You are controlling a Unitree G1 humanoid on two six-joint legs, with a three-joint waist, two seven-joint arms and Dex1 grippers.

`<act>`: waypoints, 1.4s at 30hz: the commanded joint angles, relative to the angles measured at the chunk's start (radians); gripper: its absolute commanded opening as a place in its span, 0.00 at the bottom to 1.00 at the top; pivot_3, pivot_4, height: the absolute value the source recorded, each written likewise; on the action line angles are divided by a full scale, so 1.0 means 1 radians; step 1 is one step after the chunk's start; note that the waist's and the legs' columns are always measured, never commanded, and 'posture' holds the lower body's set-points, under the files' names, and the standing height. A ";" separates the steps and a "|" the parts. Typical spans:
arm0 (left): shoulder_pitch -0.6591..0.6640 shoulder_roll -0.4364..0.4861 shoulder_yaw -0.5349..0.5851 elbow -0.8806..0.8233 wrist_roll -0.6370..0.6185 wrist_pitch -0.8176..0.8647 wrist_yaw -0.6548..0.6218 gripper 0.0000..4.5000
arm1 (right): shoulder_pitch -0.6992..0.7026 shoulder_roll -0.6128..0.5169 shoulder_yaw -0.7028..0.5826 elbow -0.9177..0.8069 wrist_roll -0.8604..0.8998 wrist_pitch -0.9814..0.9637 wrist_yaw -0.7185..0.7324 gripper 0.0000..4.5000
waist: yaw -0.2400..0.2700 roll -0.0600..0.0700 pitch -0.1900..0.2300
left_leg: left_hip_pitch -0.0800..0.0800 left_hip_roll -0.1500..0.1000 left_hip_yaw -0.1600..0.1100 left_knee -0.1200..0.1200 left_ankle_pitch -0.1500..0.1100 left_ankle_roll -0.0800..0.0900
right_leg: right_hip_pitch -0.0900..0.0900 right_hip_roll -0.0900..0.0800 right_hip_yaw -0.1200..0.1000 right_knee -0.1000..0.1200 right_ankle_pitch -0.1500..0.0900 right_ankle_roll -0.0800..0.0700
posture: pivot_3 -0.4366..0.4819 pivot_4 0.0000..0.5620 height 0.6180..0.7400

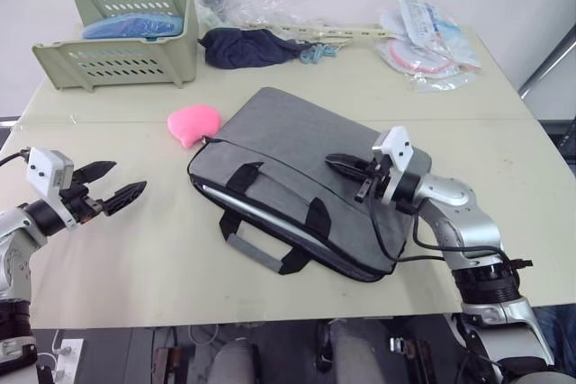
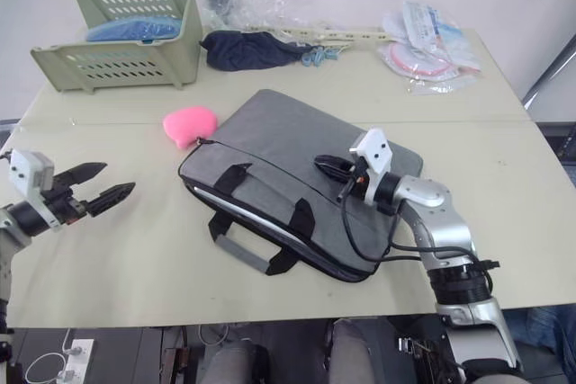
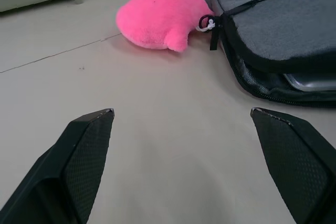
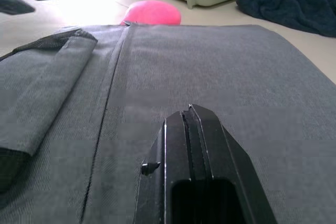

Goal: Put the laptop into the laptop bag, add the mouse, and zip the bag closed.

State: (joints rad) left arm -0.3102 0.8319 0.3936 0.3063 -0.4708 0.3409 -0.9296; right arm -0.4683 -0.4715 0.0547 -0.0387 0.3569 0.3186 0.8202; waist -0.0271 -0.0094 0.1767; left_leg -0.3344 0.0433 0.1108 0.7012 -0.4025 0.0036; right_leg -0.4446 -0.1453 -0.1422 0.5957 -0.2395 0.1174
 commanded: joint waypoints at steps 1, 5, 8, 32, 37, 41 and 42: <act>-0.069 0.023 -0.036 -0.046 -0.053 0.137 -0.029 1.00 | 0.039 -0.054 -0.064 -0.116 0.027 0.046 -0.015 0.02 | 0.000 0.000 0.000 | 0.000 0.000 0.000 0.000 0.000 0.000 | 0.000 0.000 0.000 0.000 0.000 0.000 | 0.48 0.27 1.00; -0.212 0.025 -0.122 0.027 -0.034 0.254 -0.054 1.00 | 0.123 -0.124 -0.125 -0.229 0.060 0.143 -0.030 0.02 | -0.001 0.000 0.000 | 0.000 0.000 0.000 0.000 0.000 0.000 | 0.000 0.000 0.000 0.000 0.000 0.000 | 0.48 0.27 1.00; -0.319 0.024 -0.193 0.100 0.002 0.317 -0.061 1.00 | 0.200 -0.165 -0.190 -0.310 0.100 0.221 -0.047 0.02 | 0.001 0.000 0.000 | 0.000 0.000 0.000 0.000 0.000 0.000 | 0.000 0.000 0.000 0.000 0.000 0.000 | 0.48 0.27 1.00; -0.700 -0.159 -0.424 0.658 0.294 0.072 -0.231 1.00 | 0.683 0.007 -0.535 -0.685 0.666 0.769 -0.467 0.85 | 0.023 -0.003 -0.002 | 0.001 -0.001 0.001 0.001 0.000 0.000 | 0.001 0.000 0.002 0.001 0.000 0.000 | 0.48 0.27 1.00; -0.680 -0.168 -0.420 0.635 0.309 0.074 -0.239 0.71 | 0.685 -0.009 -0.520 -0.667 0.675 0.751 -0.490 0.55 | 0.025 -0.003 -0.002 | 0.001 -0.001 0.001 0.001 0.000 0.000 | 0.001 0.000 0.002 0.000 0.000 0.000 | 0.48 0.27 1.00; -0.668 -0.169 -0.411 0.615 0.308 0.085 -0.236 0.35 | 0.665 -0.037 -0.524 -0.645 0.675 0.737 -0.486 0.15 | 0.025 -0.003 -0.002 | 0.001 -0.001 0.001 0.002 0.000 0.000 | 0.001 0.000 0.003 0.001 0.001 0.000 | 0.48 0.27 1.00; -0.665 -0.166 -0.408 0.611 0.308 0.086 -0.235 0.30 | 0.662 -0.045 -0.525 -0.638 0.674 0.734 -0.481 0.10 | 0.025 -0.003 -0.002 | 0.001 -0.001 0.001 0.002 0.000 0.000 | 0.001 0.000 0.003 0.001 0.001 0.000 | 0.48 0.27 1.00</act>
State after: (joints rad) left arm -0.9947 0.6602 -0.0143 0.9413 -0.1759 0.4229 -1.1652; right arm 0.1957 -0.5030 -0.4630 -0.6714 1.0154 1.0674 0.3409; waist -0.0016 -0.0120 0.1749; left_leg -0.3331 0.0420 0.1117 0.7029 -0.4027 0.0041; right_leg -0.4438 -0.1450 -0.1395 0.5968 -0.2390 0.1176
